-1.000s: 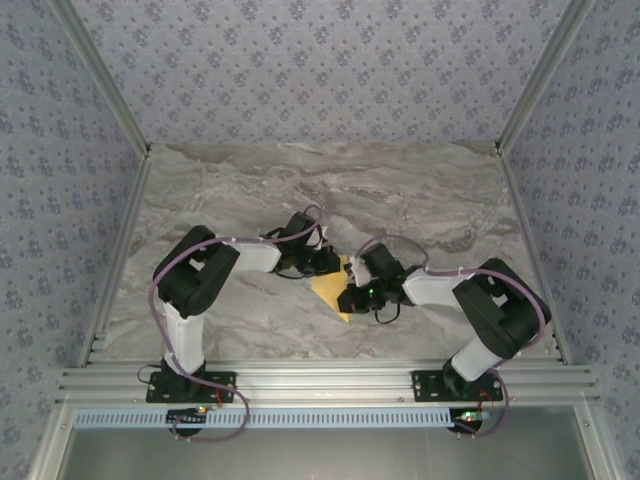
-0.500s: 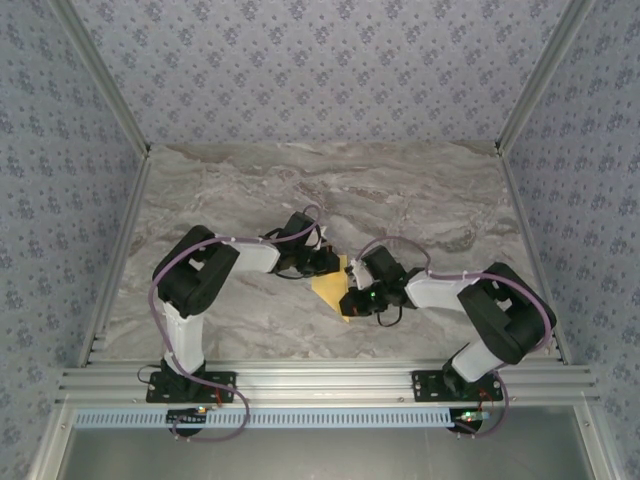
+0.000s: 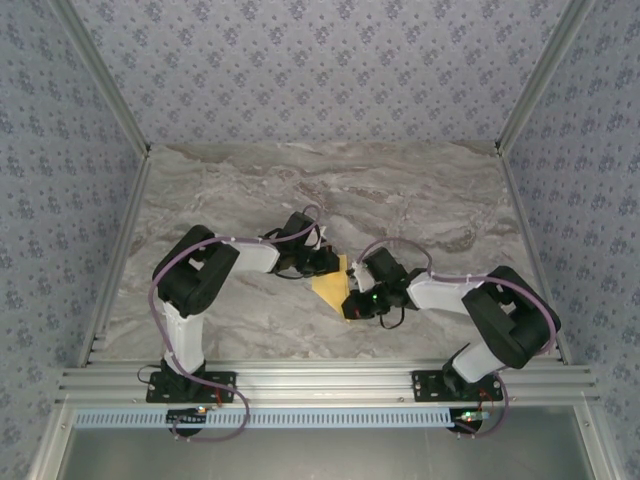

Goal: Fold a paper plane with a square sheet of paper (fold left side to right side)
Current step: Fourth fold the wing at the center of the table.

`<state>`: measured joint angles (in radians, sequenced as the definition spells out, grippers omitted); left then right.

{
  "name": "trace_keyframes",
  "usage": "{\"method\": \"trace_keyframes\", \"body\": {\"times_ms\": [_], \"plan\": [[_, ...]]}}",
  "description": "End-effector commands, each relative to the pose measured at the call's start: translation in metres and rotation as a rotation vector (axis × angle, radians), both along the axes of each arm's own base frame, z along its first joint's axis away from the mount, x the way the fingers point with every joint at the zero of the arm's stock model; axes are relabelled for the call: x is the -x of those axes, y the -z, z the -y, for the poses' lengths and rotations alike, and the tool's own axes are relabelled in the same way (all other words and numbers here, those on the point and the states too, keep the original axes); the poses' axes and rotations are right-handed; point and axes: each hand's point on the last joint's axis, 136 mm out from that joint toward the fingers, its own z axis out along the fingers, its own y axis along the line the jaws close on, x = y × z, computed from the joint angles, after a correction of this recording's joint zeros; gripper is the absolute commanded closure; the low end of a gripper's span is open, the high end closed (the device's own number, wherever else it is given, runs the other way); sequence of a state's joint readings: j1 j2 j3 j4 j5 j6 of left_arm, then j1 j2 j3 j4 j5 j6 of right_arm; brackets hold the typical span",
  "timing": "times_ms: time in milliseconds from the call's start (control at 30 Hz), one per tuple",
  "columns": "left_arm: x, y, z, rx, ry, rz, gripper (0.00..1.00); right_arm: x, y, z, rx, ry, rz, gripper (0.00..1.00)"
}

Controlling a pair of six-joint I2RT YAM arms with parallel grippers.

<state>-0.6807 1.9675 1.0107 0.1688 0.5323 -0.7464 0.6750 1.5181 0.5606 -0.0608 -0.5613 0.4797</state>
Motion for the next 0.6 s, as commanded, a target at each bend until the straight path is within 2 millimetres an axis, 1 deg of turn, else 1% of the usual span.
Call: {"method": "trace_keyframes", "body": {"times_ms": [0, 233, 567], "plan": [[-0.001, 0.059, -0.046, -0.201, -0.096, -0.061, 0.93, 0.062, 0.032, 0.042, 0.186, -0.036, -0.227, 1.00], [-0.001, 0.059, -0.046, -0.202, -0.094, -0.060, 0.93, 0.066, 0.034, 0.048, 0.210, -0.025, -0.242, 1.00], [-0.001, 0.059, -0.046, -0.203, -0.095, -0.061, 0.93, 0.080, 0.034, 0.058, 0.226, -0.031, -0.274, 1.00]]}}
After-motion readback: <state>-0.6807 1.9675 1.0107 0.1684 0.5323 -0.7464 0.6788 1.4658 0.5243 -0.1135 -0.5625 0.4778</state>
